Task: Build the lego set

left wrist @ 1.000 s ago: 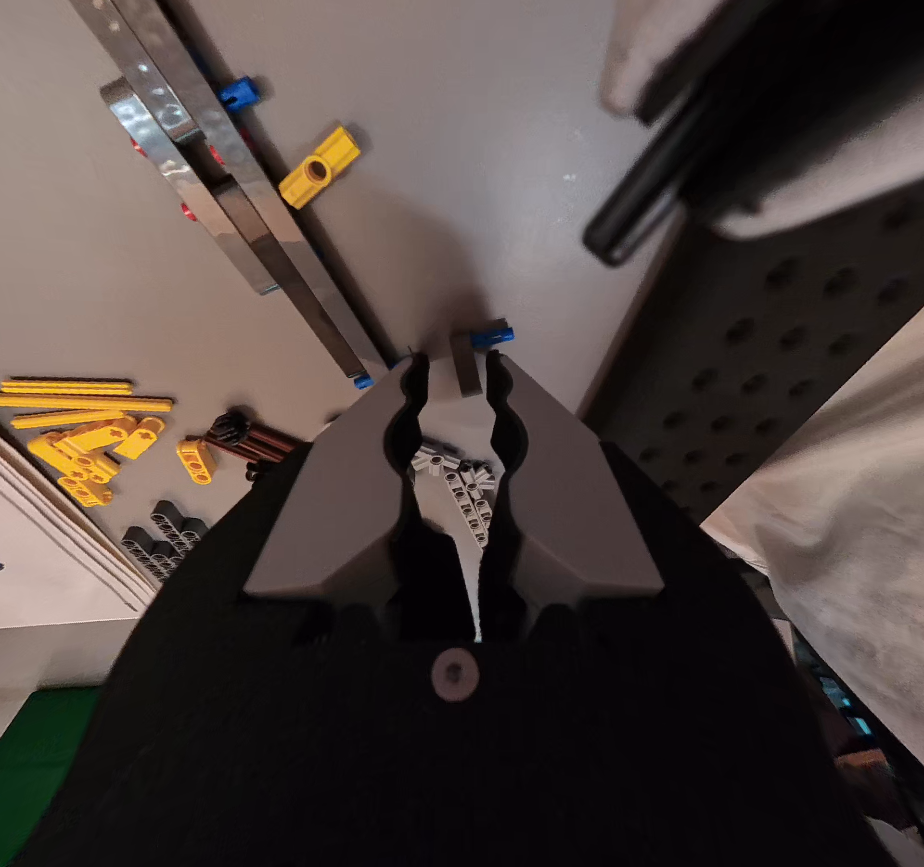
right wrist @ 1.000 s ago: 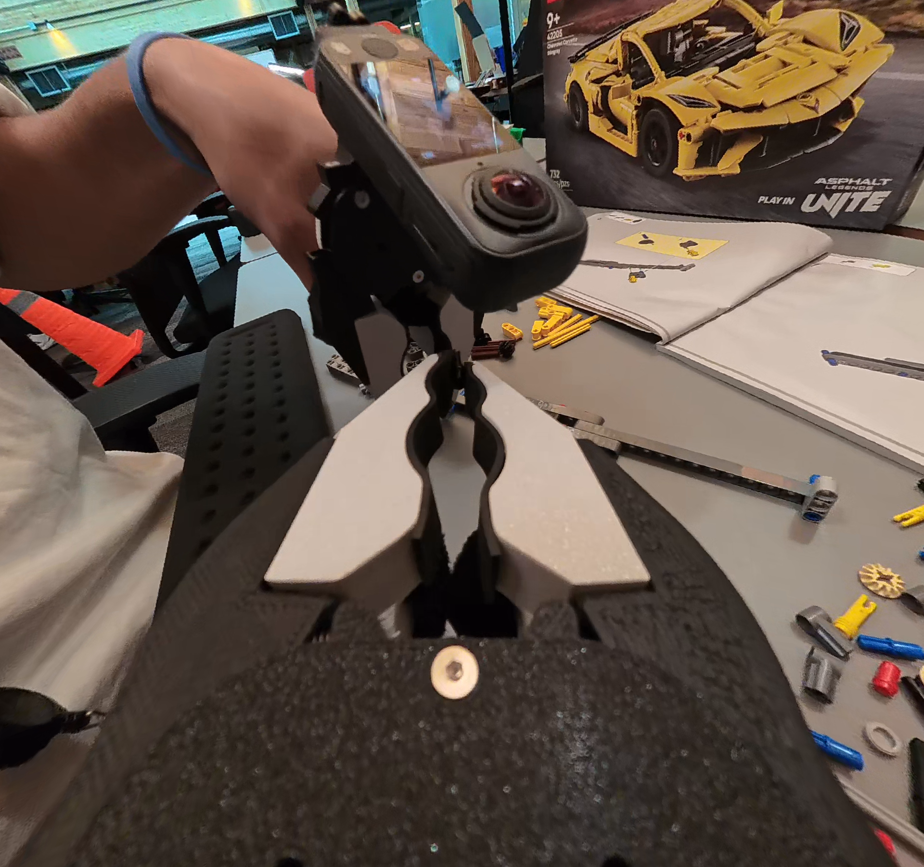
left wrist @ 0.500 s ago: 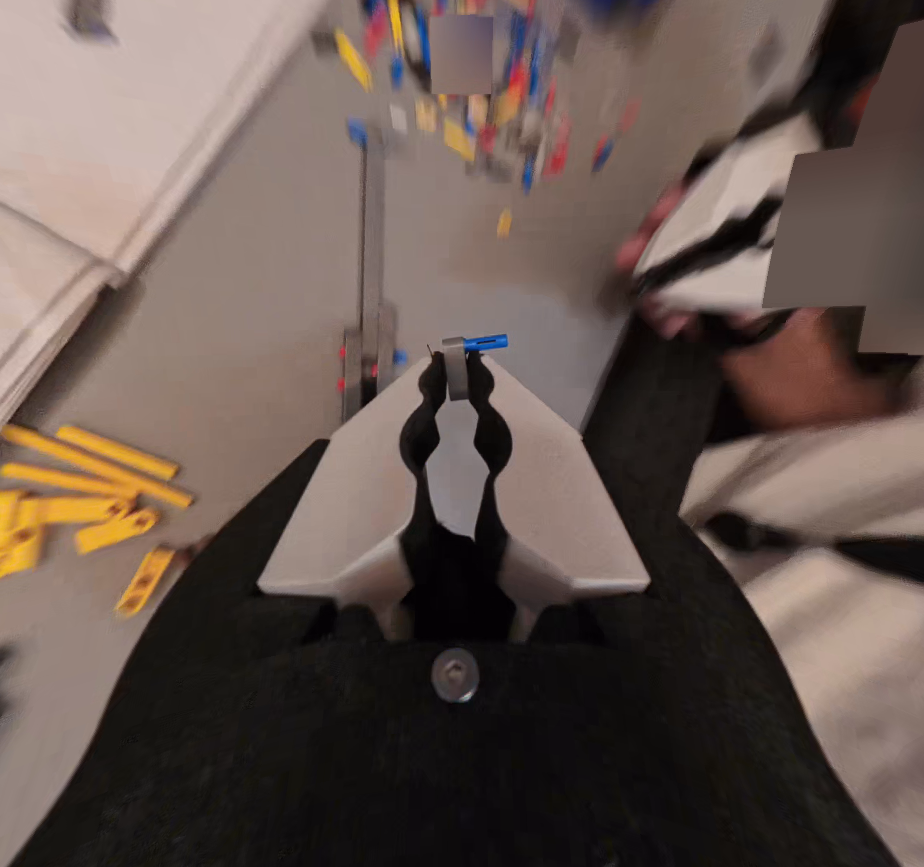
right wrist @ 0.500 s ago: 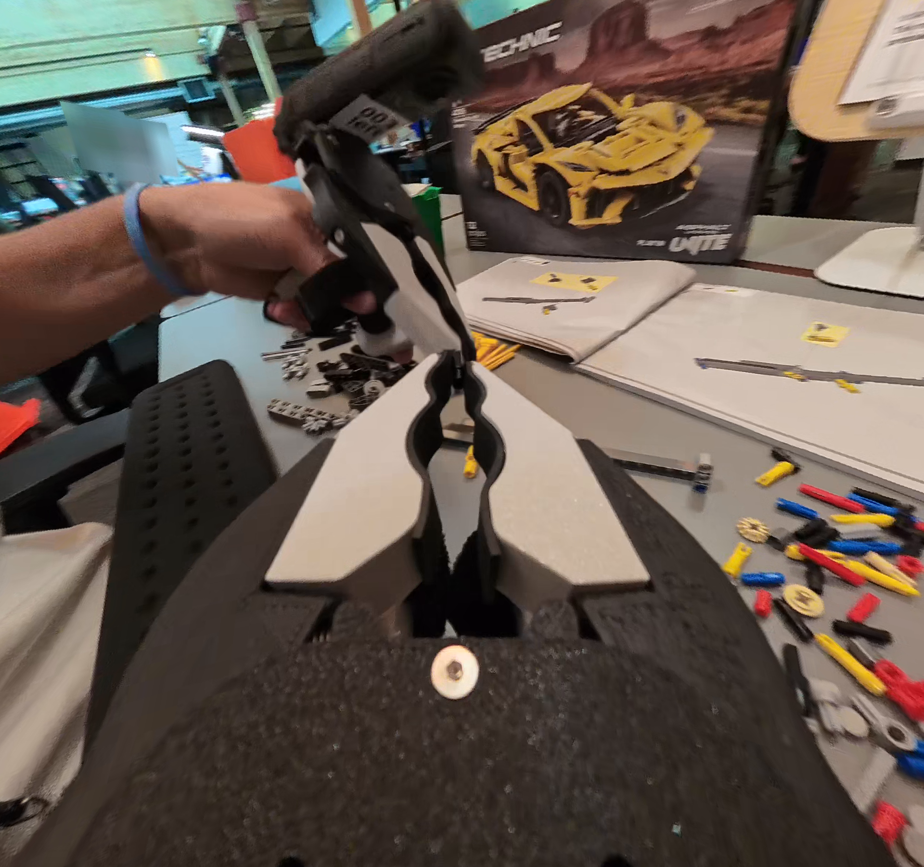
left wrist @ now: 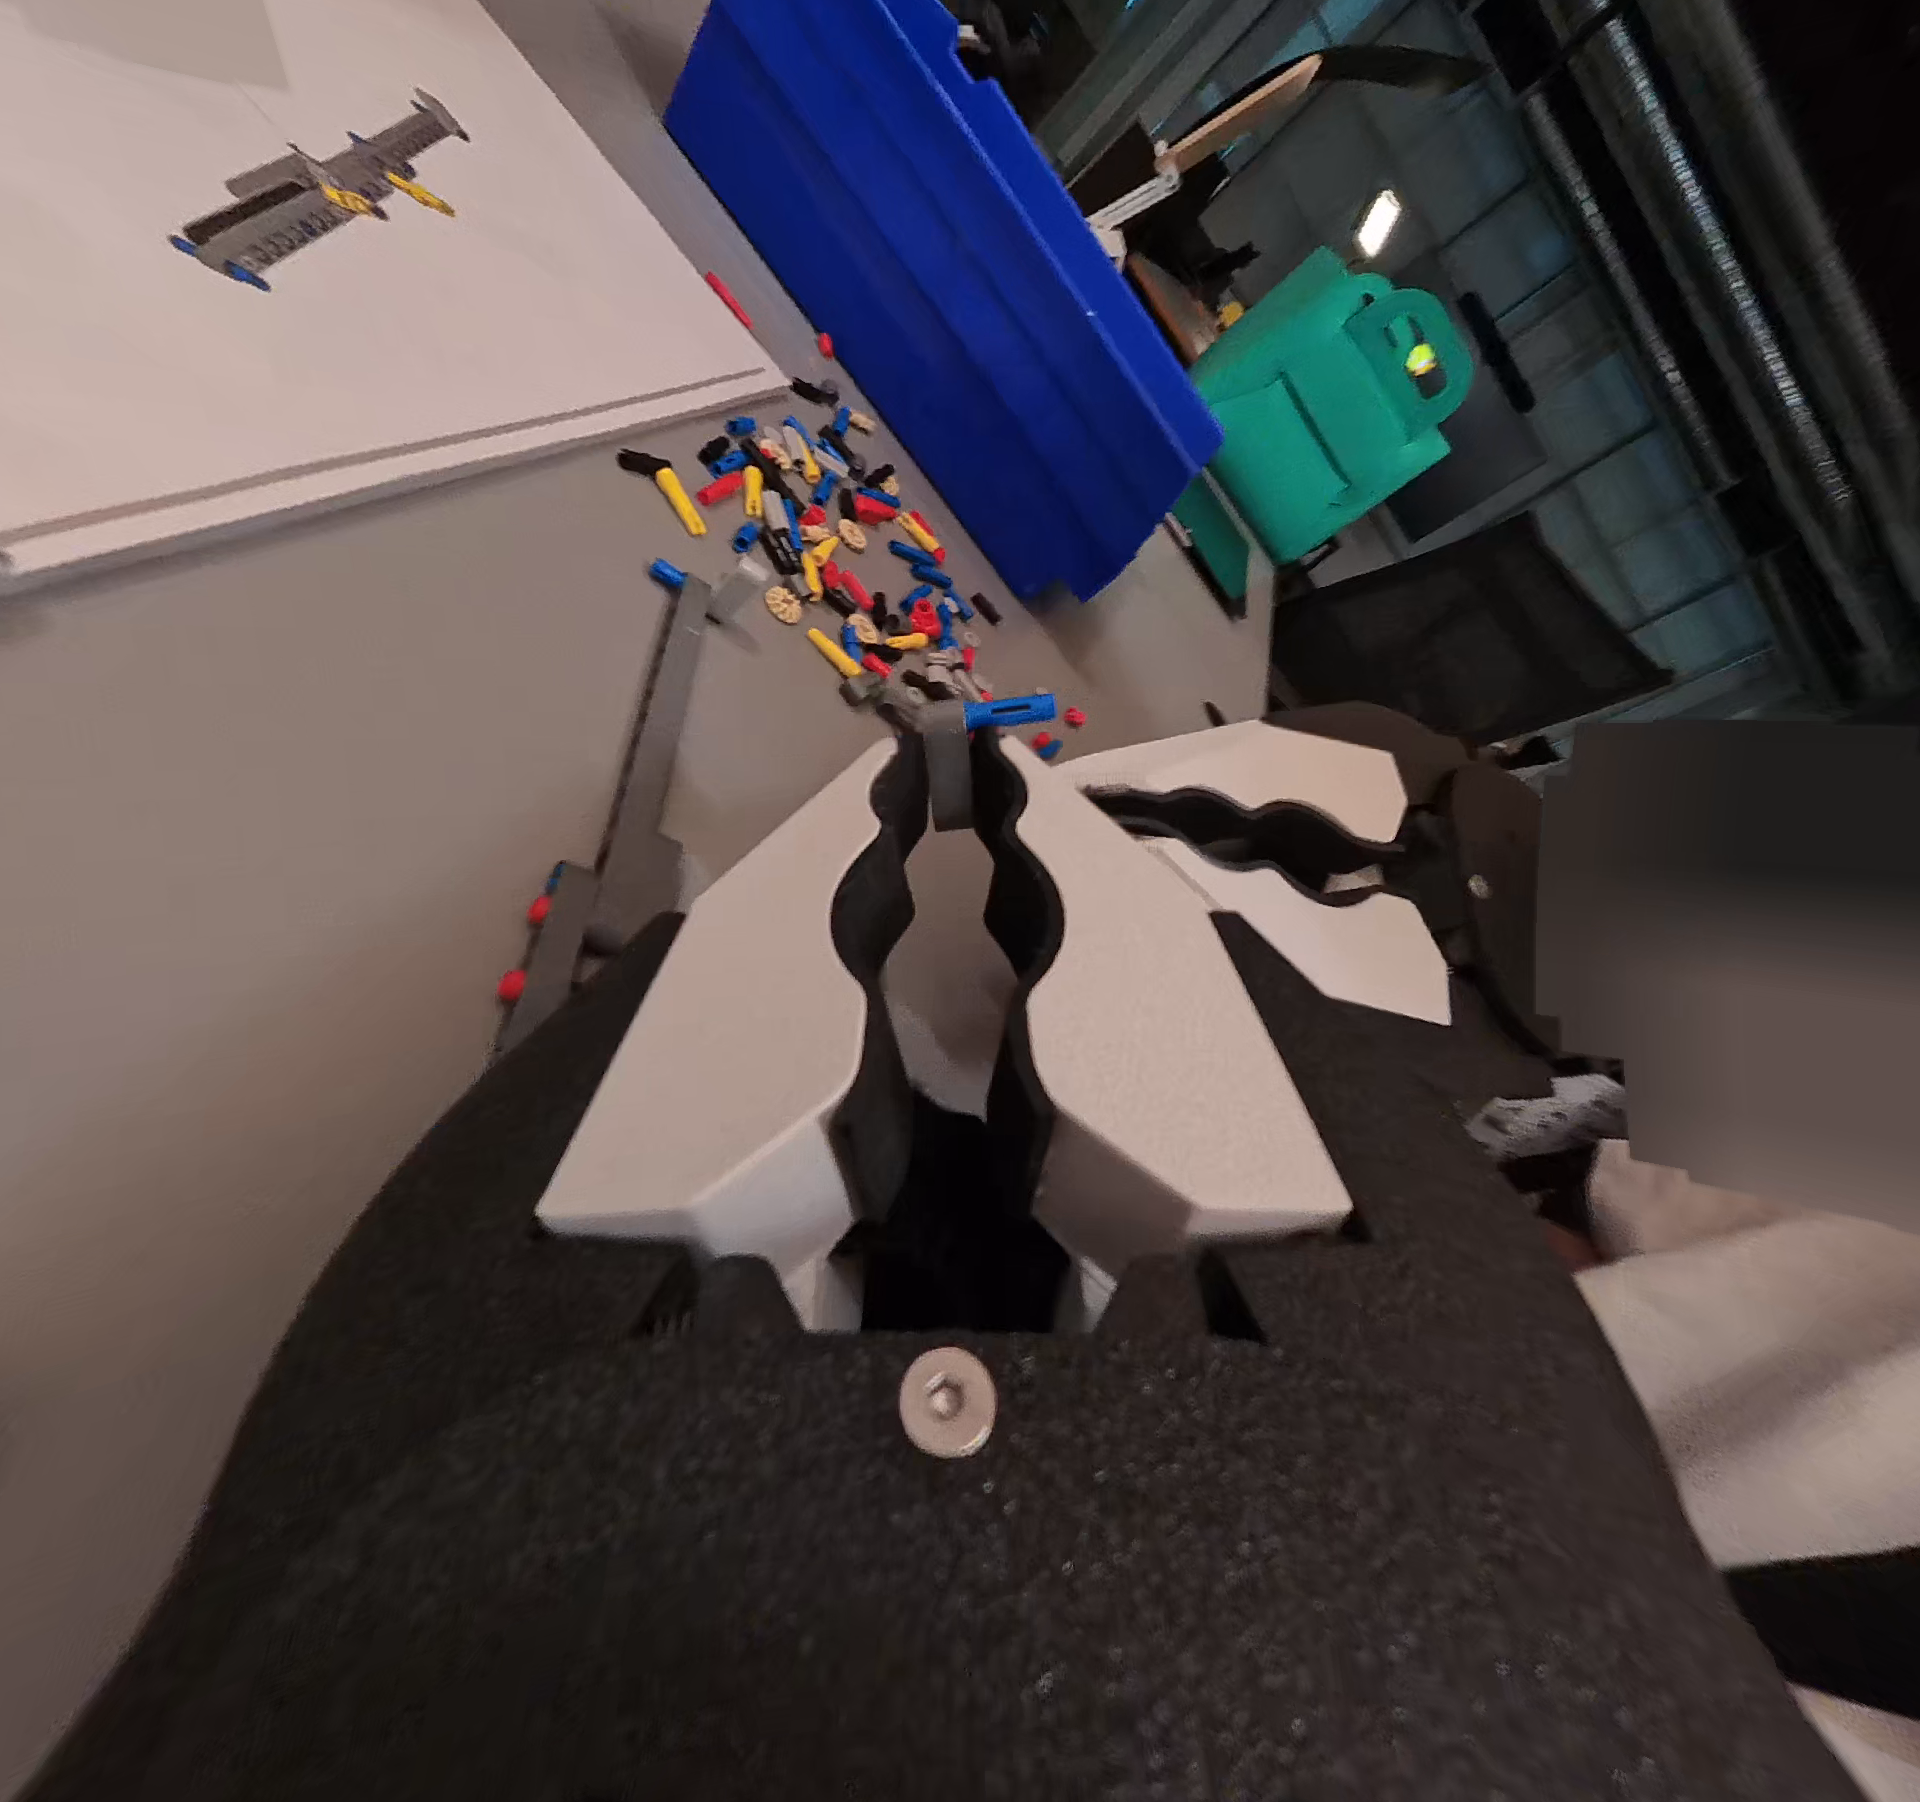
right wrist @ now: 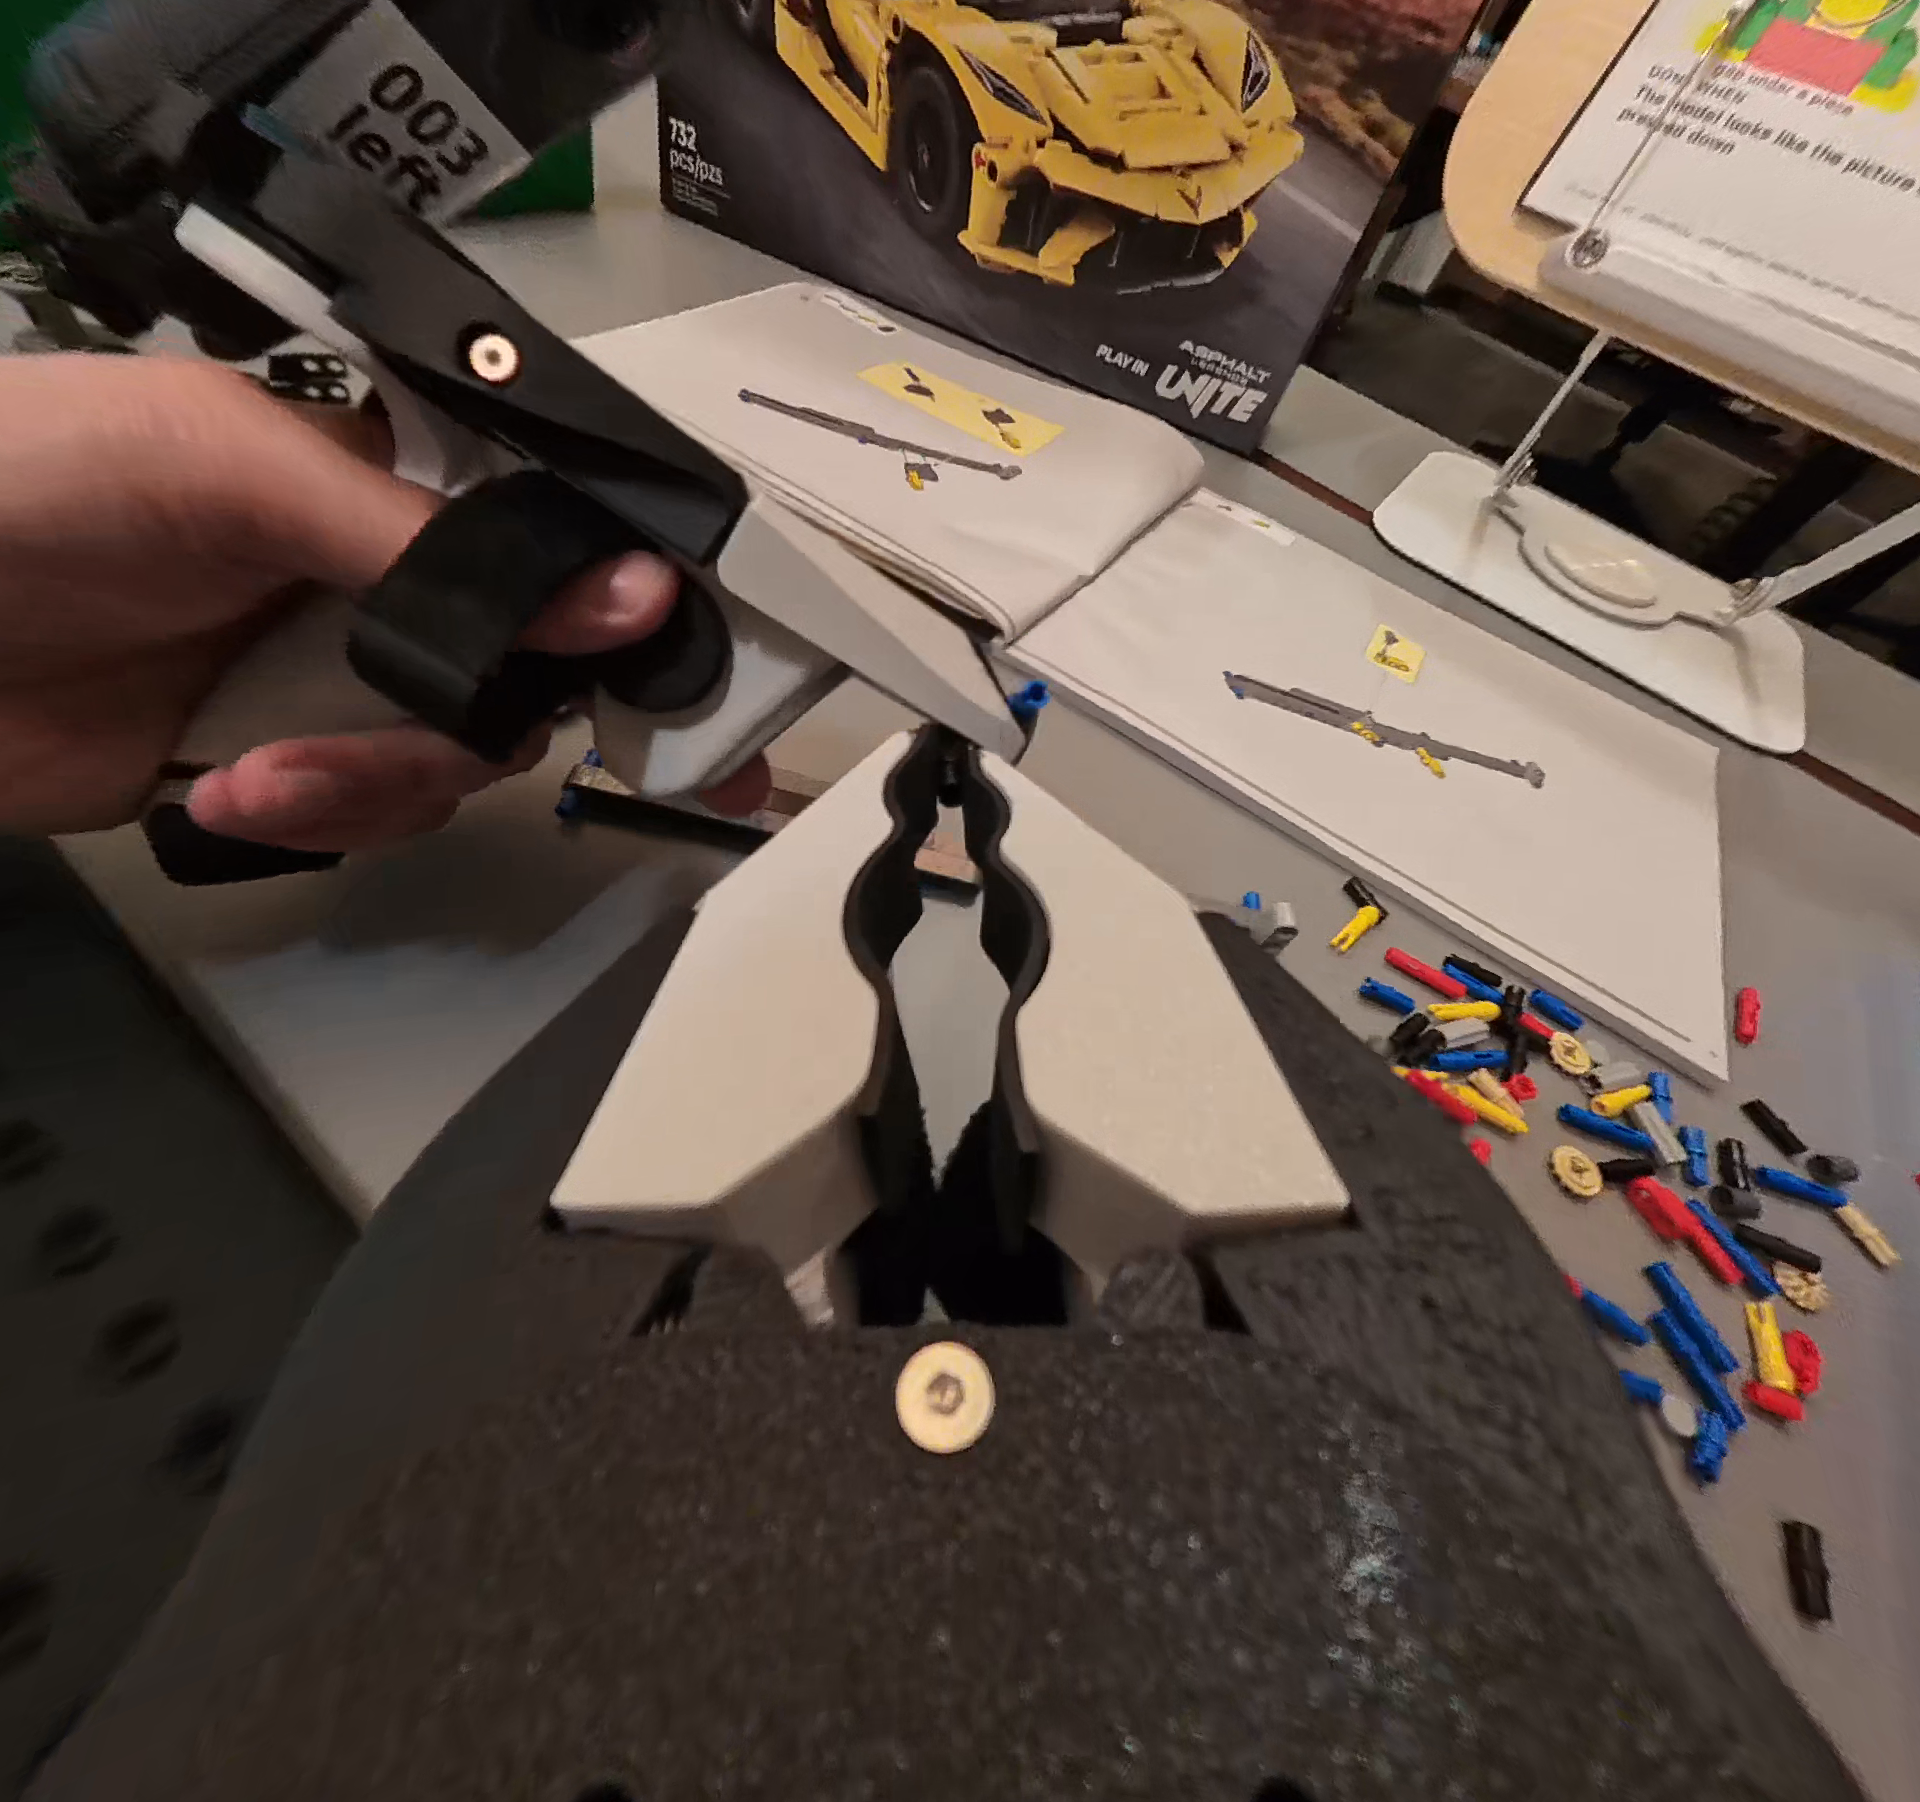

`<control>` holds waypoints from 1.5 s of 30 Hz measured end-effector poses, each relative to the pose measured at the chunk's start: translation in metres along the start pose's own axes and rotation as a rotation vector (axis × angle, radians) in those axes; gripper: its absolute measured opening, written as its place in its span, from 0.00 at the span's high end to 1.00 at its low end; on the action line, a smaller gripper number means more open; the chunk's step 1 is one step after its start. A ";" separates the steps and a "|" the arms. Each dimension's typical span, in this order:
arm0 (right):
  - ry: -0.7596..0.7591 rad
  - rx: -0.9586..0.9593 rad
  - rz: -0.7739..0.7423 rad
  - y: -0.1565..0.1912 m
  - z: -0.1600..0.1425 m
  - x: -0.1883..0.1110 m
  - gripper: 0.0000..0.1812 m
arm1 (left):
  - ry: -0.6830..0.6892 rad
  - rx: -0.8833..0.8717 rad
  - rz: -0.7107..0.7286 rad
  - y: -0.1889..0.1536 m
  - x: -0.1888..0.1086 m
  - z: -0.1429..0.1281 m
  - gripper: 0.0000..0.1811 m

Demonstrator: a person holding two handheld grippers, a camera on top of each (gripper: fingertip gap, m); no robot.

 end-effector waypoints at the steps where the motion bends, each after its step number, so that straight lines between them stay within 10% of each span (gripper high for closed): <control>1: 0.016 0.005 0.000 0.000 -0.003 0.002 0.98 | -0.005 0.019 0.021 0.003 -0.001 0.001 0.96; 15: 0.119 -0.031 -0.013 0.002 -0.019 0.008 0.98 | -0.007 0.151 0.221 0.016 0.006 -0.007 0.96; 30: 0.192 -0.129 -0.102 0.000 -0.024 0.007 0.98 | -0.075 -0.231 0.013 0.017 0.013 -0.012 0.96; 45: 0.112 -0.031 -0.077 -0.002 -0.015 0.006 0.98 | -0.134 -0.246 -0.032 0.012 0.010 -0.007 0.96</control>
Point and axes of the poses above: each gripper's, where its closed fingertips meet, x out along the fingers, z out of its top, y = z × x across the jaws, the point moved 1 cm from there along -x, back along the fingers, and after that the axes turned 9 degrees about -x, right-handed, at the moved point
